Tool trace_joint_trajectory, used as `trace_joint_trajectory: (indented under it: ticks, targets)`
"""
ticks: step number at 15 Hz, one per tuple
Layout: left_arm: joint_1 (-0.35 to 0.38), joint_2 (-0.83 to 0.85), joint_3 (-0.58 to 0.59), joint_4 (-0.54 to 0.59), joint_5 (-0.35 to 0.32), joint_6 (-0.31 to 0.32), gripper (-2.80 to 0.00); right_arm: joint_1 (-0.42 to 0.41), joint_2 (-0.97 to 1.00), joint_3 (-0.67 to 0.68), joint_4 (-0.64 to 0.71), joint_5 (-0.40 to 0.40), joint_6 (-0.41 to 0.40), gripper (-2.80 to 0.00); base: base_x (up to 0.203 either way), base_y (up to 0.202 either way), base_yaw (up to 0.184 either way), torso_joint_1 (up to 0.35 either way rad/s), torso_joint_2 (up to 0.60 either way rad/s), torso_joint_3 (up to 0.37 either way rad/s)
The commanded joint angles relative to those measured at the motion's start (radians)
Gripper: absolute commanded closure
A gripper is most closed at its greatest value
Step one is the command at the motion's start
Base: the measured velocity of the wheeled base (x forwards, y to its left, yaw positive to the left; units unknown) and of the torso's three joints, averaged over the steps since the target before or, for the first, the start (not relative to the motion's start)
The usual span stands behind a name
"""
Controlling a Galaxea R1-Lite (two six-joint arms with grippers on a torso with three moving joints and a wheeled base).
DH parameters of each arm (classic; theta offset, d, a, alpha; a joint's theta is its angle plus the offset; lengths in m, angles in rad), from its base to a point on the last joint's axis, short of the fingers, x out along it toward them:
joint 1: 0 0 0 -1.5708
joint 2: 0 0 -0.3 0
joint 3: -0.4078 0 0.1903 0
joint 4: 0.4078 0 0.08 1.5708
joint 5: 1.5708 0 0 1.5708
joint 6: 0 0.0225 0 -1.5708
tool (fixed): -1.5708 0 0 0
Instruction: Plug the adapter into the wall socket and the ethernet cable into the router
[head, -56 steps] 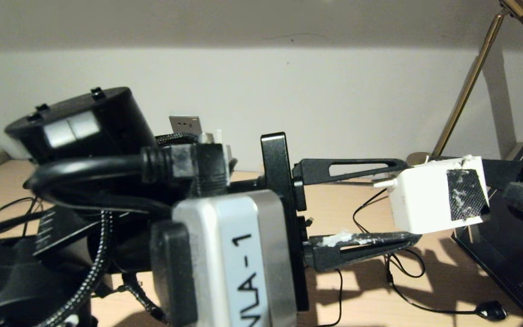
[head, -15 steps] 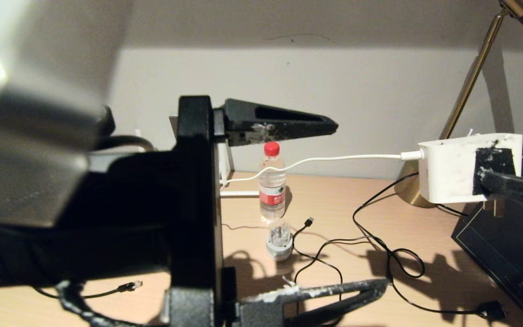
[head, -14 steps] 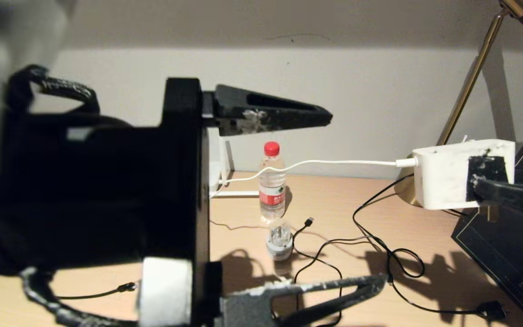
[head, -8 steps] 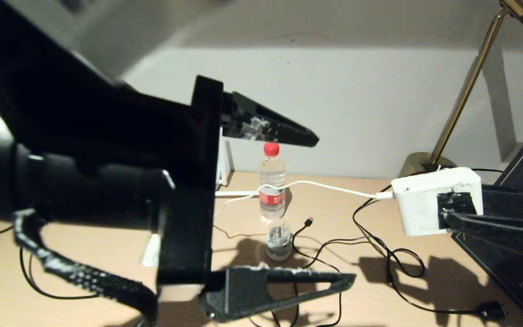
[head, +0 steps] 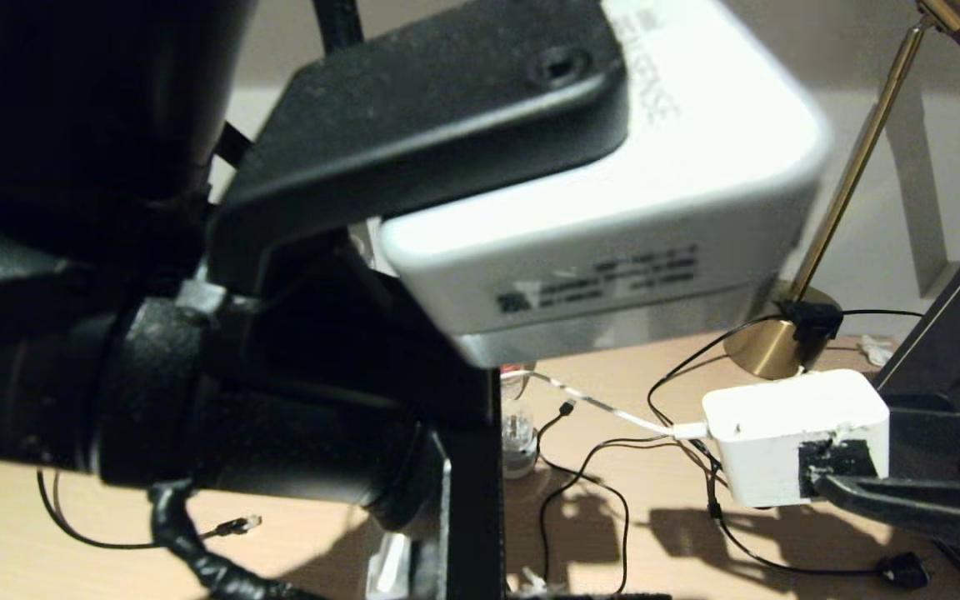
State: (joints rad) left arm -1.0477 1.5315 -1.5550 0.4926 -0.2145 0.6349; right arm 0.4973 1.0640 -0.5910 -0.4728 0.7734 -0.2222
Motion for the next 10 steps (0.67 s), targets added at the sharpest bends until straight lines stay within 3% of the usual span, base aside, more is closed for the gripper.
trace_joint_trajectory:
  ticks: [1,6,10]
  targets:
    - [-0.01,0.017,-0.041,0.046,-0.002,0.001,-2.8,0.009,-0.007,0.011,-0.005,0.004,-0.005,0.0,0.0,0.0,0.0,0.0,0.0,0.0]
    - [-0.024,0.113,-0.163,0.068,-0.002,0.0,-2.8,0.03,-0.01,0.06,-0.009,0.003,-0.048,0.0,0.0,0.0,0.0,0.0,0.0,0.0]
    - [-0.029,0.145,-0.187,0.067,-0.006,-0.002,-2.8,0.03,-0.034,0.065,-0.009,0.004,-0.049,0.0,0.0,0.0,0.0,0.0,0.0,0.0]
